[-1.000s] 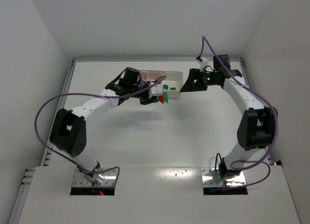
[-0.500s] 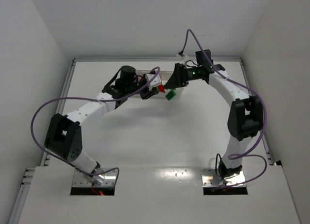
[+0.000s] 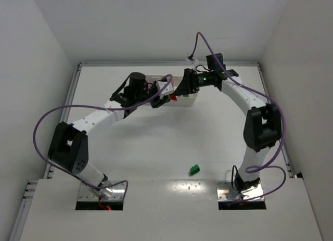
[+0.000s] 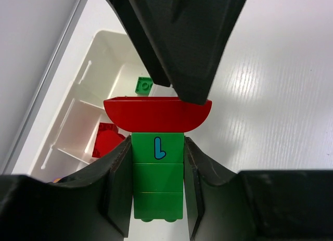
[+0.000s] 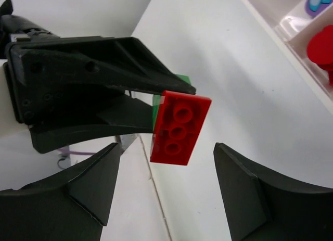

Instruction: Sort the legos into containers by color

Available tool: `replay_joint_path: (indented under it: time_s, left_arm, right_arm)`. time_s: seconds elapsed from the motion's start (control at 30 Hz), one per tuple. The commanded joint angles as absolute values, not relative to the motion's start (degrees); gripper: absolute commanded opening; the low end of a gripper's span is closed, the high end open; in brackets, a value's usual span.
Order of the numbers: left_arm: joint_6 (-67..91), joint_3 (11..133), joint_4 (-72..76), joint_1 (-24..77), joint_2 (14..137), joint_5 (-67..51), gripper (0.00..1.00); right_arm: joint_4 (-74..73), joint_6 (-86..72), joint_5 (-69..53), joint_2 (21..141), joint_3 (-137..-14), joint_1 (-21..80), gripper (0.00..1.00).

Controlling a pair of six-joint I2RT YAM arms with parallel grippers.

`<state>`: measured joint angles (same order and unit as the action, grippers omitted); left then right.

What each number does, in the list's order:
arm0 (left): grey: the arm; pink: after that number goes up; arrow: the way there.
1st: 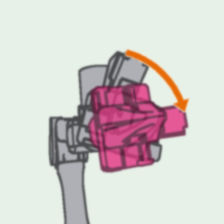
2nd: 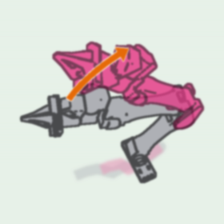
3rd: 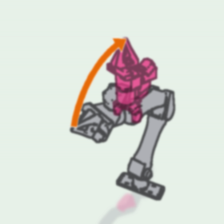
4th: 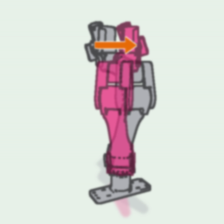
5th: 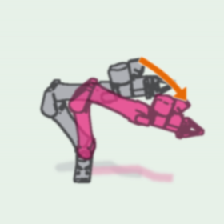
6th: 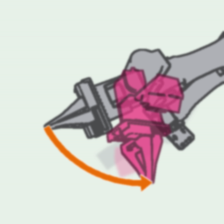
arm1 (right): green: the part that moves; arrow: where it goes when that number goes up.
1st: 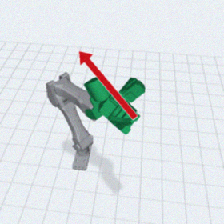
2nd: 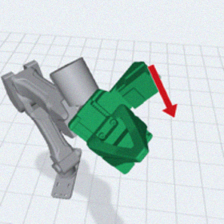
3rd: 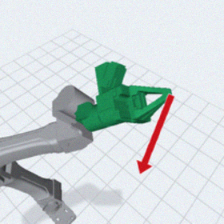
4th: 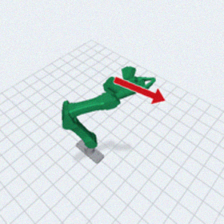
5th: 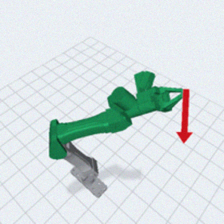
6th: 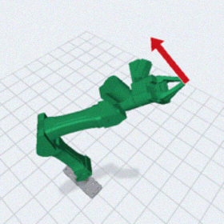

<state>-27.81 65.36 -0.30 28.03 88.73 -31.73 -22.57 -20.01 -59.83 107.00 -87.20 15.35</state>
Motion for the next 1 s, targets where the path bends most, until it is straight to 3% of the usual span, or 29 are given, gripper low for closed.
replay_joint_path:
  time_s: [0.0, 0.4, 0.43, 0.5, 0.63, 0.67, 0.97]
  left_arm:
    - [-28.04, 64.52, 2.98, 28.04, 86.75, -33.31, 0.0]
    - [-26.63, 64.51, 4.66, 29.09, 85.69, -33.93, 0.0]
    - [-26.63, 64.51, 4.66, 29.09, 85.69, -33.93, 0.0]
    - [-27.15, 64.51, 4.66, 29.71, 85.69, -33.93, 0.0]
    - [-27.16, 64.51, 4.66, 29.71, 85.69, -33.4, 0.0]
    - [-27.16, 64.51, 4.66, 29.71, 85.69, -32.88, 0.0]
    - [-24.79, 57.85, 4.14, 26.37, 82.18, -27.08, 0.0]
  right_arm:
    - [-21.62, -18.19, -56.52, 104.77, -87.19, 15.12, 0.73]
    - [-22.15, -19.42, -56.86, 109.86, -91.76, 17.22, 0.74]
    - [-21.63, -19.42, -57.47, 110.39, -92.37, 17.23, 0.7]
    - [-21.62, -19.42, -58.01, 110.39, -92.9, 17.75, 0.49]
    - [-21.09, -19.95, -59.32, 110.39, -92.29, 17.75, 0.22]
    - [-21.09, -19.95, -59.33, 110.39, -91.68, 17.75, 0.01]
    - [-23.72, -15.38, -54.32, 107.58, -94.82, 13.1, 0.0]
